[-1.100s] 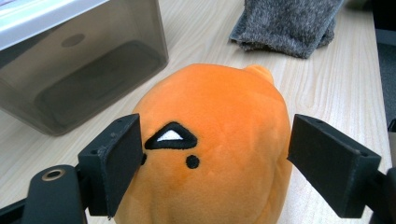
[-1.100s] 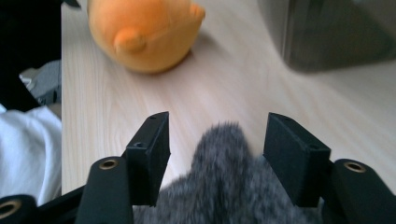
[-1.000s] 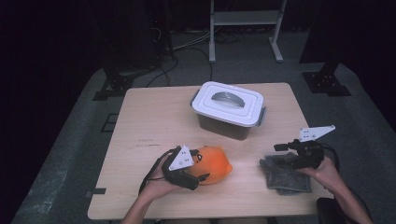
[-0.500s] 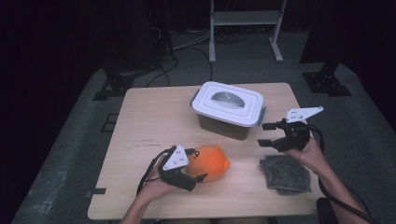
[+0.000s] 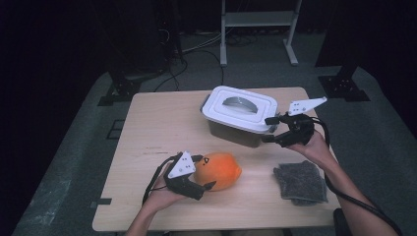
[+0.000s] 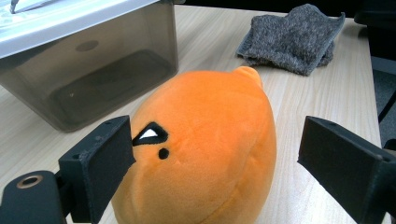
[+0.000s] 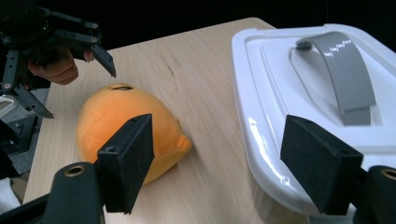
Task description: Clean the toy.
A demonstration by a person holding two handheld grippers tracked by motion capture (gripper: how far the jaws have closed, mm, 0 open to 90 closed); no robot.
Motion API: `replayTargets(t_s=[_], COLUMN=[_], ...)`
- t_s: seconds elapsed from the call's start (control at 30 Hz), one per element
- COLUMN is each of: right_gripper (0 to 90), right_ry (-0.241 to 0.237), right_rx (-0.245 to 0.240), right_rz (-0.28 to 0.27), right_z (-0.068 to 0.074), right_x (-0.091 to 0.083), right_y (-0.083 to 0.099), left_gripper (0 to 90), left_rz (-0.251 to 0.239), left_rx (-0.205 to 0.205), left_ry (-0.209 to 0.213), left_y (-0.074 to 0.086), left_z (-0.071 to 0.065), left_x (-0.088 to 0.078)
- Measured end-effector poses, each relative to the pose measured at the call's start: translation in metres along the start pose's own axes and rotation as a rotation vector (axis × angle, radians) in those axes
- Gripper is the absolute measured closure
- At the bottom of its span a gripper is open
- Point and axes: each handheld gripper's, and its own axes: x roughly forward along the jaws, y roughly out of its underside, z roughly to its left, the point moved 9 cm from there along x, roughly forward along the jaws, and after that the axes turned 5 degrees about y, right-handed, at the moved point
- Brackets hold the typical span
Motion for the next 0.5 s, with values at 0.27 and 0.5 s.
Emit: replayTargets(t_s=[0.27, 0.5], right_gripper=[24.1, 23.4], right_ry=[0.011, 0.029], right_rx=[-0.016, -0.019], right_rz=[-0.004, -0.003], right_z=[-0.008, -0.020], right_x=[0.011, 0.021], right_y=[-0.017, -0.031], left_gripper=[9.1, 9.0], left_rz=[0.001, -0.010], left_rx=[0.002, -0.003], left_ry=[0.003, 0.006], left_y=[0.001, 0.000], left_z=[0.000, 0.001], left_x=[0.001, -0.001])
